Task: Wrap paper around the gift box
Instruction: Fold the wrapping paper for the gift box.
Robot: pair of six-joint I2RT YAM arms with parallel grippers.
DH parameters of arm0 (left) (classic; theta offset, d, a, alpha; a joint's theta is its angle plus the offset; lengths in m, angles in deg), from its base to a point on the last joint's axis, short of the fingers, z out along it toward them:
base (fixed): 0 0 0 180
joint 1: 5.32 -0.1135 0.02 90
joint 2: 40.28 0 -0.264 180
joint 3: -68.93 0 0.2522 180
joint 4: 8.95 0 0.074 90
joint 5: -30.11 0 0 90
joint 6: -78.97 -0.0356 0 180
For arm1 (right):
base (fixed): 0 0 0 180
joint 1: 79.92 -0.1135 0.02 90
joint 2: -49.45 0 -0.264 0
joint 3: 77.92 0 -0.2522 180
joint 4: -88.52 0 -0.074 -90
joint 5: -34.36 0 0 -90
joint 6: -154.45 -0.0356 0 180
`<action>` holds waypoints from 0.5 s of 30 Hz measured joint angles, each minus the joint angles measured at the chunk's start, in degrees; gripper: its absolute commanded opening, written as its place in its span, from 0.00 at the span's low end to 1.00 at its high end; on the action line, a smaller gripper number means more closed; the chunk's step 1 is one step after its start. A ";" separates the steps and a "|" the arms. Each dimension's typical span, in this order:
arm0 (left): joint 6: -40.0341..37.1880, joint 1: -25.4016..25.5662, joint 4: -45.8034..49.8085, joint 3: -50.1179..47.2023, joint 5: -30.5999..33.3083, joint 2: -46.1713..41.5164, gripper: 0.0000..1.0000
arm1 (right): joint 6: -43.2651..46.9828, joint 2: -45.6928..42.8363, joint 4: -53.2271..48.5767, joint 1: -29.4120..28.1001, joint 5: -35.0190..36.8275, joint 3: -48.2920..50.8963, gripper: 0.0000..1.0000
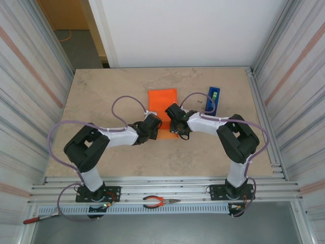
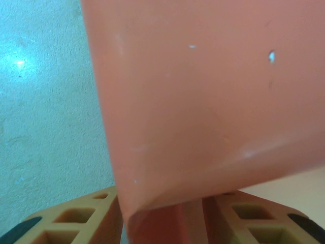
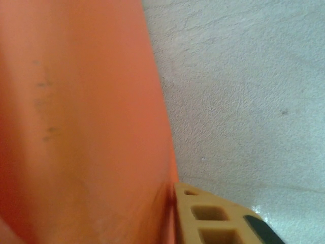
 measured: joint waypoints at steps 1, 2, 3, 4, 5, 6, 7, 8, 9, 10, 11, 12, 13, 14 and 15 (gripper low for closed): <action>0.00 0.00 0.00 0.00 0.00 0.00 0.45 | 0.04 0.00 0.02 0.00 -0.02 0.00 0.34; 0.00 0.00 -0.02 0.00 -0.02 0.00 0.45 | -0.20 0.00 0.02 0.00 0.00 0.02 0.23; 0.00 0.00 -0.02 0.00 -0.02 0.00 0.45 | -0.37 0.00 0.15 0.00 -0.04 0.13 0.14; 0.00 0.00 -0.02 0.00 -0.04 0.00 0.45 | -0.35 -0.02 0.42 0.00 -0.02 0.33 0.11; 0.02 0.00 -0.07 0.00 -0.07 0.00 0.45 | -0.26 -0.02 0.76 0.00 -0.04 0.70 0.12; 0.02 0.00 -0.11 0.00 -0.13 0.00 0.45 | -0.22 -0.07 1.07 0.00 -0.04 1.14 0.15; 0.02 0.00 -0.13 0.00 -0.17 0.00 0.45 | -0.15 -0.07 1.14 0.00 -0.04 1.51 0.21; 0.04 0.00 -0.13 0.00 -0.20 0.00 0.45 | -0.09 -0.09 1.14 0.00 -0.07 1.84 0.32; 0.04 0.00 -0.13 0.00 -0.22 0.00 0.45 | -0.20 -0.22 1.40 -0.02 -0.31 2.14 0.39; 0.04 0.00 -0.13 0.00 -0.22 0.00 0.45 | -0.13 -0.44 1.81 -0.02 -0.52 2.19 0.42; 0.04 0.00 -0.13 0.00 -0.22 0.00 0.45 | -0.26 -0.85 1.79 -0.09 -0.59 2.29 0.42; 0.04 0.00 -0.13 0.00 -0.24 0.00 0.45 | -0.28 -1.33 1.77 -0.13 -0.74 2.62 0.41; 0.04 0.00 -0.13 0.00 -0.24 0.00 0.45 | -0.33 -1.73 1.77 -0.13 -0.87 2.95 0.37; 0.04 0.00 -0.13 0.00 -0.26 0.00 0.45 | -0.46 -2.16 1.75 -0.13 -0.87 3.39 0.30; 0.04 0.00 -0.13 0.00 -0.28 -0.02 0.45 | -0.68 -2.51 1.79 -0.17 -0.90 3.85 0.22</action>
